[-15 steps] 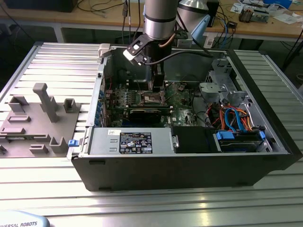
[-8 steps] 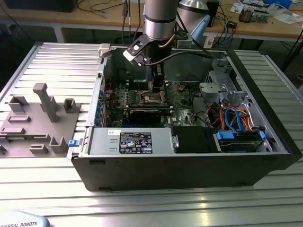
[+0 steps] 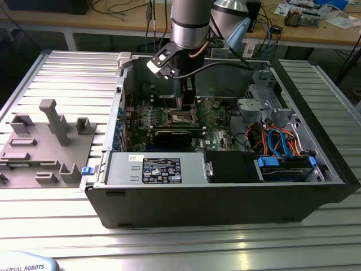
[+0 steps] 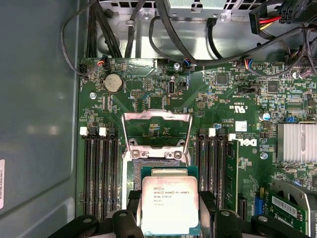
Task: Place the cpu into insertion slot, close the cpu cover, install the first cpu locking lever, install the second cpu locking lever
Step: 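Place the cpu into insertion slot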
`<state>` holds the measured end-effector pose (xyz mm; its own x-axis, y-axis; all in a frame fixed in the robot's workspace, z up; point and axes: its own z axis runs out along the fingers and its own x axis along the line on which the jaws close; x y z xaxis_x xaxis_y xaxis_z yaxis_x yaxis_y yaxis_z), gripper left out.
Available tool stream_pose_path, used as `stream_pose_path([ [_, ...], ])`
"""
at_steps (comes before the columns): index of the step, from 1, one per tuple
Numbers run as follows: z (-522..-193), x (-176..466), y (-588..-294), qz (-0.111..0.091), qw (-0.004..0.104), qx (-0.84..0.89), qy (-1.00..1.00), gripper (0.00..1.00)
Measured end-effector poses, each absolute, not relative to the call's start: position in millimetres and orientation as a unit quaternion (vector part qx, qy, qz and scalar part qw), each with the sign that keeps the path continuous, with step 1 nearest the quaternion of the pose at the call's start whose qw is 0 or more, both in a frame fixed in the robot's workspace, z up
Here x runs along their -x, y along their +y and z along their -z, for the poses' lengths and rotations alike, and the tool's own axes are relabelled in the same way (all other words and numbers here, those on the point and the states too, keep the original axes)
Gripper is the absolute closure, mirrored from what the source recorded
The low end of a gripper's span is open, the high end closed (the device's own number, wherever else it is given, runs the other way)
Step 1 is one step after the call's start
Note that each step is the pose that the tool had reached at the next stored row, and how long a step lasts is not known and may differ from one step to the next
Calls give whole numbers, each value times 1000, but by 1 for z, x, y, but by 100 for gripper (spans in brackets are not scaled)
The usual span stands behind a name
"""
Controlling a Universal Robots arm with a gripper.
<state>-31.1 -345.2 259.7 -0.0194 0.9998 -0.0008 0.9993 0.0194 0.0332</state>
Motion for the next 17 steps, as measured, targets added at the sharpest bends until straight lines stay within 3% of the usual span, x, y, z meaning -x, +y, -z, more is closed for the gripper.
stream_pose_path([
  [17, -256, 31, -345, -12, 12, -700, 714, 46],
])
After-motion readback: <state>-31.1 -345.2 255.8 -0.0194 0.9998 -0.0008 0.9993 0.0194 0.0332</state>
